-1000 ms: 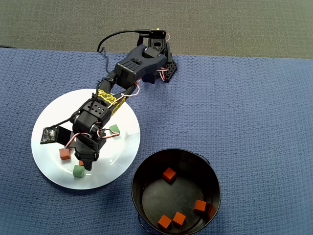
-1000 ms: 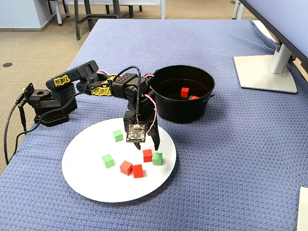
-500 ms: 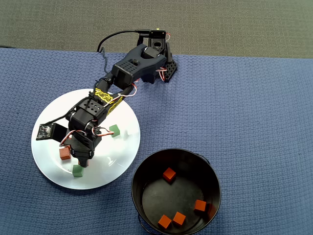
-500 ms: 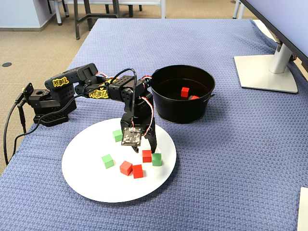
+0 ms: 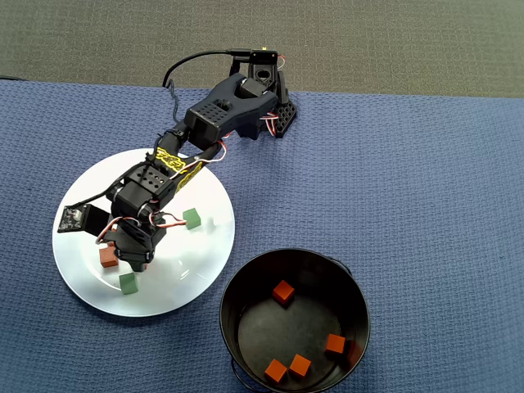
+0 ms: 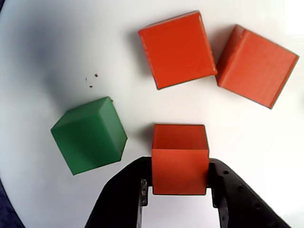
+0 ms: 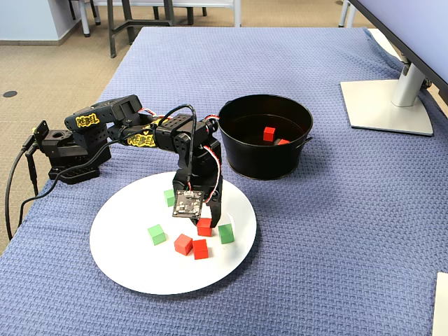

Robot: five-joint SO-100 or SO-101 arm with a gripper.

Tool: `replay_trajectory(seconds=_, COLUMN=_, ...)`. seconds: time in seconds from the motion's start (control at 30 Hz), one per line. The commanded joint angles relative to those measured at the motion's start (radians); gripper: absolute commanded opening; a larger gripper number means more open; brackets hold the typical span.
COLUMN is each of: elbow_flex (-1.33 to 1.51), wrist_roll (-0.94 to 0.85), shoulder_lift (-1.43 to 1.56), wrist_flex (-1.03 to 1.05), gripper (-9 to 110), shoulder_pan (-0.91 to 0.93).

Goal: Pick up the red cubes from the white plate and place them in the black recipient

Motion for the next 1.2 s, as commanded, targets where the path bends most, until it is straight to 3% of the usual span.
replay_trajectory(seconds=0.0, elbow_flex=0.011, wrist_roll=0.048, shoulder_lift=0.127, wrist_flex=-0.028, gripper=0, shoulder_pan=-0.006)
replay_trajectory(seconds=0.4, elbow_flex=0.364, wrist_roll=0.238, shoulder_lift=0.749, wrist_flex=-0.038, gripper=0, shoulder_pan=-0.23)
replay_trajectory(seconds=0.53, elbow_flex=0.557, wrist_roll=0.298, shoulder_lift=0.933, wrist_flex=-0.186, gripper=0, shoulder_pan=-0.367)
replay_trajectory(seconds=0.73, elbow_flex=0.71, wrist_roll=0.342, shoulder_lift=0.986, wrist_flex=-0.397, gripper=0, shoulder_pan=-0.6)
replay_trajectory(seconds=0.87, elbow_flex=0.617, wrist_roll=0.353, shoulder_lift=0.857, wrist_flex=-0.416, gripper=0, shoulder_pan=-0.683)
replay_trajectory(seconds=0.97, elbow_flex=0.405, wrist_roll=0.311, shoulder_lift=0.663, wrist_flex=-0.314, gripper=27, shoulder_pan=-0.71)
replay_trajectory(seconds=1.17, elbow_flex=0.296, wrist_roll=0.255, shoulder_lift=0.693, wrist_flex=-0.153, gripper=31, shoulder_pan=-0.661)
